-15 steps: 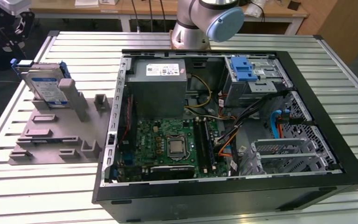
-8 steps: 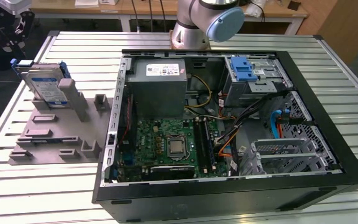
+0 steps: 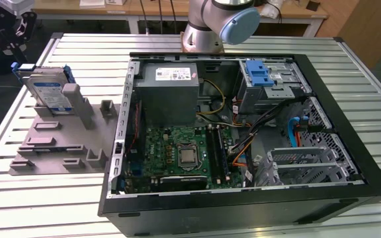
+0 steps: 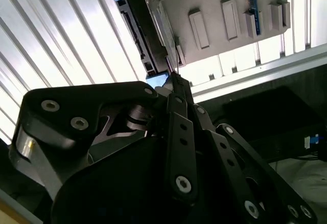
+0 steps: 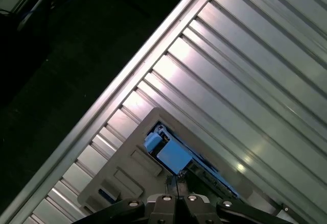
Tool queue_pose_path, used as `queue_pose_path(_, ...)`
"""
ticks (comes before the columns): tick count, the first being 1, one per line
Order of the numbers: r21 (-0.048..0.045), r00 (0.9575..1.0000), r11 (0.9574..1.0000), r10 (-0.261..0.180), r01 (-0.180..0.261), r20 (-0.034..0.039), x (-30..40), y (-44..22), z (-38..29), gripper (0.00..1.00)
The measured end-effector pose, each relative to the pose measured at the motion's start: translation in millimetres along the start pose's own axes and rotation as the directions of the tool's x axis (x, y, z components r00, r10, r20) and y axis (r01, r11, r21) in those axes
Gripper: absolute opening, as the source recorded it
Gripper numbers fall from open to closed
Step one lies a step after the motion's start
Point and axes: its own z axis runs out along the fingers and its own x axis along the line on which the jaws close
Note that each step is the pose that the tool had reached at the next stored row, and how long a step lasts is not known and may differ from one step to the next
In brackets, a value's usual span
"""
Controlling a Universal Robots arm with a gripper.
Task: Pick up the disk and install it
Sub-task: 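Pick up the disk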
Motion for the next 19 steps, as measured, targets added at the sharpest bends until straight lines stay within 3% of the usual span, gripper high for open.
queue_pose_path(12,-0.0004,0.9979,0.9979,-0.065,0.065,-0.0014,-0.3,0.3,0.1,0.11)
queue_pose_path(15,-0.0008,0.9932,0.9932,-0.116,0.116,-0.0025,-0.3,0.3,0.3,0.11)
queue_pose_path(19,-0.0014,0.9823,0.9823,-0.187,0.187,-0.0041,-0.3,0.3,0.6,0.11)
